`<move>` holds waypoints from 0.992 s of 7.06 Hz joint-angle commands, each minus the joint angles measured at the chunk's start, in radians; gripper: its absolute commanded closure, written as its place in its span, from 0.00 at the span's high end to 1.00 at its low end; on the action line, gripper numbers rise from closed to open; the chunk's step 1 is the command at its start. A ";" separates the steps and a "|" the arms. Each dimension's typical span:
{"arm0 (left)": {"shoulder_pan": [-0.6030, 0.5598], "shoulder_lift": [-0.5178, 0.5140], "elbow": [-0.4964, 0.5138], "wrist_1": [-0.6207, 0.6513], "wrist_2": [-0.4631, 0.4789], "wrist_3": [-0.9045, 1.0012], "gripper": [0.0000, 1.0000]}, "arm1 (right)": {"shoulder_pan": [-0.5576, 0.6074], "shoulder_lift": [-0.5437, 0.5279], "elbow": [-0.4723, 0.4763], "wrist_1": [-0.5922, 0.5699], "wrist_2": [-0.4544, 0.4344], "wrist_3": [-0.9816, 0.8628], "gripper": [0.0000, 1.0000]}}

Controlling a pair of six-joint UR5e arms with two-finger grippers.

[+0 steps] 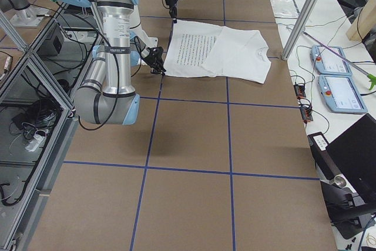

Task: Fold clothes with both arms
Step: 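Lift the hem with both grippers and fold it toward the collar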

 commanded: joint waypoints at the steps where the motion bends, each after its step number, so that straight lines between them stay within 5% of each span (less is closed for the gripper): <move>1: 0.000 -0.002 0.001 0.000 0.000 0.002 0.00 | 0.004 0.002 0.003 0.000 0.002 0.000 0.00; 3: 0.000 -0.003 -0.014 0.002 -0.005 0.002 0.00 | 0.022 -0.003 0.067 -0.026 0.015 -0.008 0.00; 5: -0.009 0.039 -0.146 0.052 -0.068 0.002 0.00 | 0.027 -0.014 0.364 -0.345 0.118 -0.008 0.00; 7: -0.023 0.021 -0.439 0.379 -0.174 0.002 0.00 | 0.054 -0.002 0.661 -0.654 0.251 -0.008 0.00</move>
